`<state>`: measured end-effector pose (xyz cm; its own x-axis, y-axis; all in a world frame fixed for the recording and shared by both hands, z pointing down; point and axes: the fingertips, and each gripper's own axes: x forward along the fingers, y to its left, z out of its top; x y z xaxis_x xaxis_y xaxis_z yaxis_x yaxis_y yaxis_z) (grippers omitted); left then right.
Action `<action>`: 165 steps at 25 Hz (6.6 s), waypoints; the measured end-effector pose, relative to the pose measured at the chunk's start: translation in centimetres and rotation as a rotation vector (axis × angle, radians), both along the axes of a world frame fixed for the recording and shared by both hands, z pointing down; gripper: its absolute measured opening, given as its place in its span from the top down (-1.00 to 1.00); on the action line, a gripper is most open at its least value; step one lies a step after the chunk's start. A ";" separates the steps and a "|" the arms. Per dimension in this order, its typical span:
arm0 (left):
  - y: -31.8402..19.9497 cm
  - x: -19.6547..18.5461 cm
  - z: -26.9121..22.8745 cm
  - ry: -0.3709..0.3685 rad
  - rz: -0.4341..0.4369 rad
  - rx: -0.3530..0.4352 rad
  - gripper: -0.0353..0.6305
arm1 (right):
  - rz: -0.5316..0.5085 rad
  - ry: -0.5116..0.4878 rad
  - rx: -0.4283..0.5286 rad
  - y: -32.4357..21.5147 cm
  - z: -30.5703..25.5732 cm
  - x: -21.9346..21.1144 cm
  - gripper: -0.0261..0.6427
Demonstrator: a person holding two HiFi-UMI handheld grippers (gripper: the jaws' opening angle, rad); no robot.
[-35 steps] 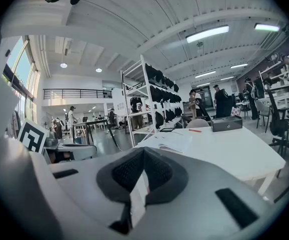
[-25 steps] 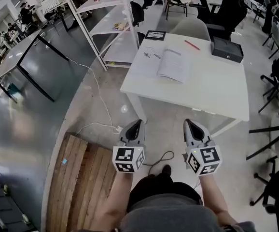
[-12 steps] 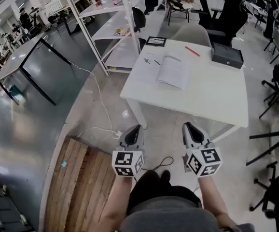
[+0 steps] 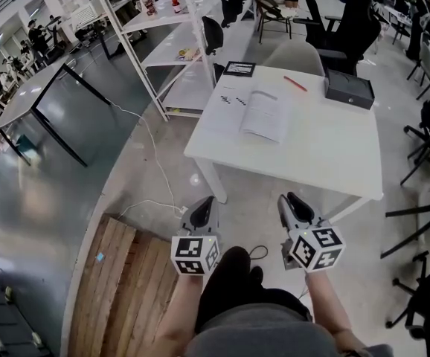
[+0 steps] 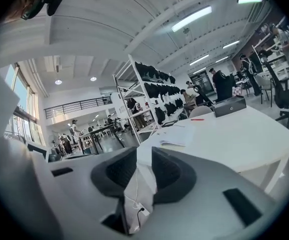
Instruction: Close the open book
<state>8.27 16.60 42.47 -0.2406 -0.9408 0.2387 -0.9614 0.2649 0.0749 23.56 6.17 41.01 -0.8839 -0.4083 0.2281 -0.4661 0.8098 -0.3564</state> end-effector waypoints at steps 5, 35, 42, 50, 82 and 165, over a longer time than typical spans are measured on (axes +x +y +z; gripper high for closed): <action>0.0 -0.3 0.0 -0.006 -0.010 -0.007 0.88 | -0.023 -0.009 -0.035 0.0 0.3 -0.5 0.53; -12.6 -13.7 3.0 0.033 0.059 -0.031 0.88 | 0.031 -0.001 -0.162 -8.9 3.3 -13.4 0.40; -16.2 -19.0 2.7 0.029 0.119 -0.037 0.88 | 0.114 -0.010 -0.185 -12.7 2.8 -17.9 0.40; -20.9 -22.6 3.1 0.043 0.228 -0.034 0.88 | 0.263 -0.033 -0.215 -16.4 2.8 -19.6 0.40; -30.4 -18.9 6.9 0.044 0.524 -0.145 0.88 | 0.622 -0.247 -0.551 -19.2 8.9 -15.7 0.39; -30.0 -22.9 8.9 0.095 0.337 -0.214 0.88 | 0.335 -0.036 -0.370 -20.7 7.7 -22.4 0.86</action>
<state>-14.62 -13.39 51.41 0.1055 -0.8898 0.4441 -0.9884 -0.0448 0.1450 1.19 -14.52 48.75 -0.7282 -0.5683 0.3831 -0.6609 0.4339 -0.6124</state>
